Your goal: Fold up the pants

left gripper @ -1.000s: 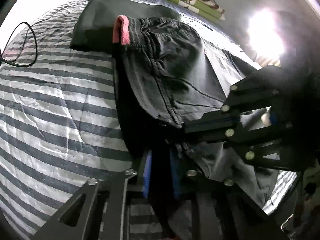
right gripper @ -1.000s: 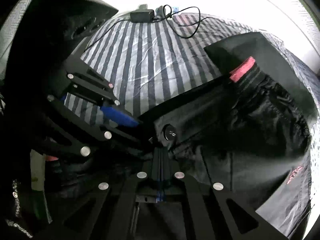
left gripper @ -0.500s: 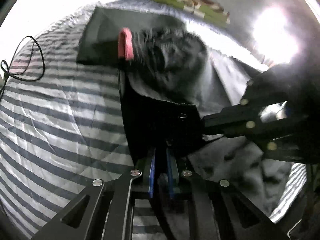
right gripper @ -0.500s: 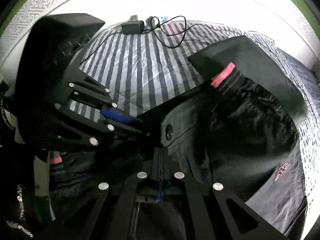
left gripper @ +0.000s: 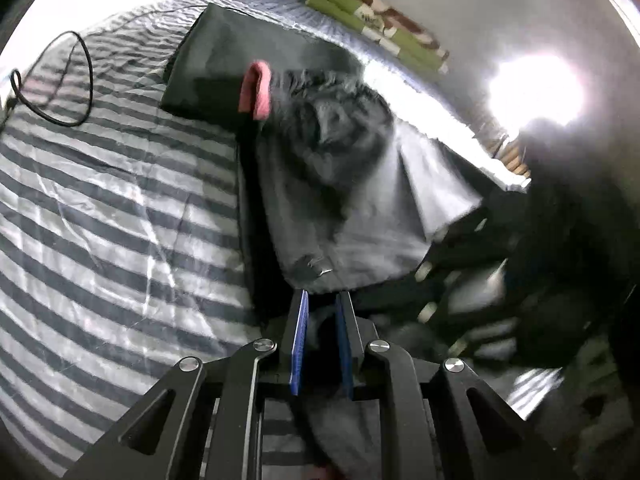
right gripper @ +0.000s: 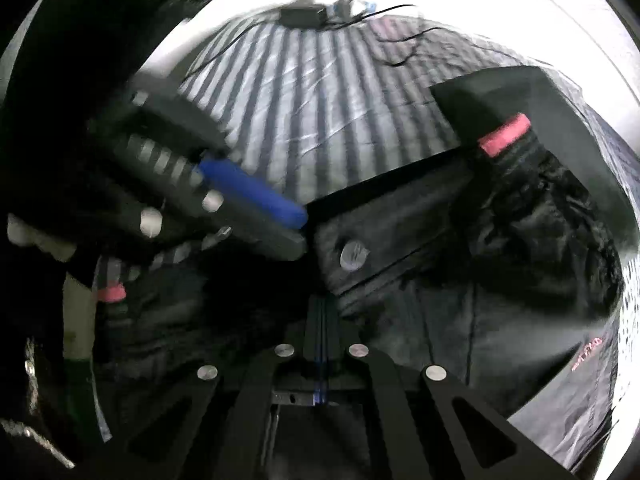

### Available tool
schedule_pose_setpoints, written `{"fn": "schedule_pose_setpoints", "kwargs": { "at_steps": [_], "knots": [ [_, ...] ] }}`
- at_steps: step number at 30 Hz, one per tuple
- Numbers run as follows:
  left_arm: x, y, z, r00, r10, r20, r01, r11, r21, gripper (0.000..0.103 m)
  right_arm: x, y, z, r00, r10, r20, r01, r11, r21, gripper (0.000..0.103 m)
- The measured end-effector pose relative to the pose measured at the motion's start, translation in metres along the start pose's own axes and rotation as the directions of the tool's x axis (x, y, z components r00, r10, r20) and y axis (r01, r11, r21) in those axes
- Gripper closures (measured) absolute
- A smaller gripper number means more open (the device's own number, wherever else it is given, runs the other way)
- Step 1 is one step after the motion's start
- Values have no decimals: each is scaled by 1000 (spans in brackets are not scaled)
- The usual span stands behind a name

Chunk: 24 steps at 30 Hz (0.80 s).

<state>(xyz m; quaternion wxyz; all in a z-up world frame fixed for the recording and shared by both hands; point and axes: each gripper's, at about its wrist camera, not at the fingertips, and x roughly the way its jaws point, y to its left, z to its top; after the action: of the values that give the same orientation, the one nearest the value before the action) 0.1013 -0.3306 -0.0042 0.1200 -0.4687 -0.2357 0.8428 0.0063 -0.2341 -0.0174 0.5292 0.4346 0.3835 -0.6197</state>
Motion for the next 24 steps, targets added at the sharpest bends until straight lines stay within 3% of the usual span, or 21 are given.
{"fn": "schedule_pose_setpoints", "kwargs": {
  "at_steps": [4, 6, 8, 10, 14, 21, 24],
  "knots": [
    [-9, 14, 16, 997, 55, 47, -54, 998, -39, 88, 5, 1, 1, 1000, -6, -8, 6, 1000, 9, 103],
    [-10, 19, 17, 995, 91, 47, -89, 995, -50, 88, -2, -1, 1, 1000, 1, 22, -2, 1000, 21, 103],
    [-8, 23, 14, 995, 89, 32, -87, 994, -59, 88, -13, -3, 1, 996, -44, 74, 42, 999, 28, 100],
    [-5, 22, 12, 997, 80, 7, -80, 996, -42, 88, -14, -10, 3, 993, -80, 83, 76, 996, 54, 90],
    [-1, 7, -2, 997, 66, -33, -65, 997, 43, 88, -4, -34, 9, 996, -39, 82, 23, 983, 184, 90],
    [9, -8, -18, 995, 29, -94, -20, 995, 101, 88, 5, -29, 17, 996, -11, 85, -4, 984, 176, 83],
    [16, -15, -24, 992, 47, -117, -30, 989, 142, 88, 7, -31, 17, 997, -1, 81, -14, 983, 183, 82]
  ]
}}
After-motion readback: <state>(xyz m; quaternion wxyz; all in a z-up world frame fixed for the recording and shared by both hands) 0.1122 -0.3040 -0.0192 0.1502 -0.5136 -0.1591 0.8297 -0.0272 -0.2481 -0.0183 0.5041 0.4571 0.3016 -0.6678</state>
